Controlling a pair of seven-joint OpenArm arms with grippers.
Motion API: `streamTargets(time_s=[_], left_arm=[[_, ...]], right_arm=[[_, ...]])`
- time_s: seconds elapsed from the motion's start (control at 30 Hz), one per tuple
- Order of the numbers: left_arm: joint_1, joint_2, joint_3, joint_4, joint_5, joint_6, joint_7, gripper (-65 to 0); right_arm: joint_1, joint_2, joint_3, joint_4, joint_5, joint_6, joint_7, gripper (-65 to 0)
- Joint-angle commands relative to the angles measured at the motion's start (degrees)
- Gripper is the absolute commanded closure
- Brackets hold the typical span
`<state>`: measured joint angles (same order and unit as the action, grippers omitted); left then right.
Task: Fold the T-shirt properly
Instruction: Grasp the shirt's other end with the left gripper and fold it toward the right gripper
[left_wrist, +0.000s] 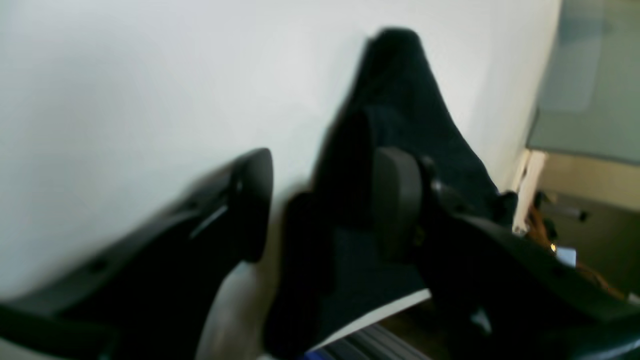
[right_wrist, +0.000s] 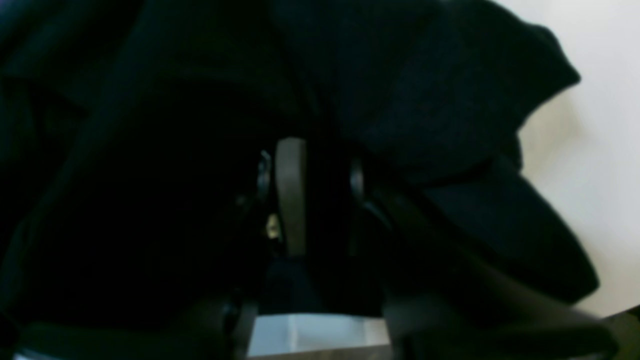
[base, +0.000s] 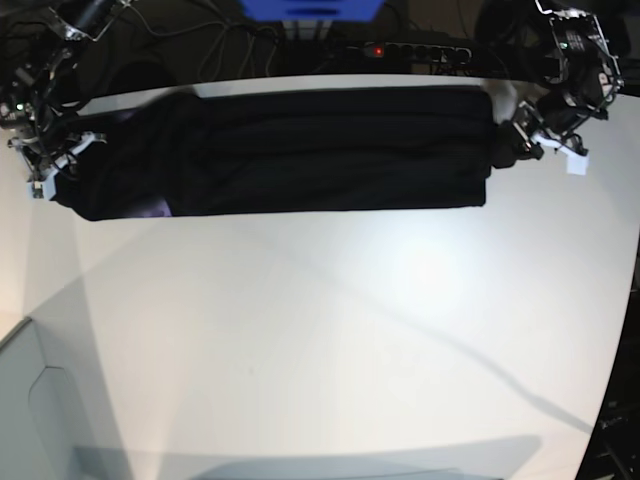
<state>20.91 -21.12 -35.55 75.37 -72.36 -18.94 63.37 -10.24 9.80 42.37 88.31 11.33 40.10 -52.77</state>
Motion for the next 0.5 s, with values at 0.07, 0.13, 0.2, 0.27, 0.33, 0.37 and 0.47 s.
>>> streamTargets(time_s=[0.07,0.13,0.2,0.27,0.33,0.37,0.47], left_arm=[[0.4,-0.5,1.8,0.1,2.4,0.7,1.3,-38.7],[0.4,-0.5,2.7,0.2,2.4,0.7,1.3,-47.4],[0.4,-0.5,3.0,0.2,2.4,0.7,1.3,-56.0],[0.4,-0.5,3.0,0.2,2.4,0.7,1.3,-61.1],[0.4,-0.5,3.1,0.2,2.4,0.6,1.3,-61.1],[0.4,-0.4,3.2,0.2,2.4,0.6,1.3,-61.1],[0.4,-0.4,6.0,0.2,2.4,0.7,1.2,-61.1]], right_arm=[[-0.6,0.3,0.0,0.0,-1.9,-0.1,-2.8,-12.4],[-0.6,0.3,0.0,0.0,-1.9,-0.1,-2.8,-12.4],[-0.6,0.3,0.0,0.0,-1.9,-0.1,-2.8,-12.4],[-0.6,0.3,0.0,0.0,-1.9,-0.1,-2.8,-12.4],[-0.5,0.3,0.0,0.0,-1.9,-0.1,-2.8,-12.4],[-0.5,0.3,0.0,0.0,-1.8,-0.1,-2.8,-12.4],[-0.4,0.3,0.0,0.0,-1.8,-0.1,-2.8,-12.4]])
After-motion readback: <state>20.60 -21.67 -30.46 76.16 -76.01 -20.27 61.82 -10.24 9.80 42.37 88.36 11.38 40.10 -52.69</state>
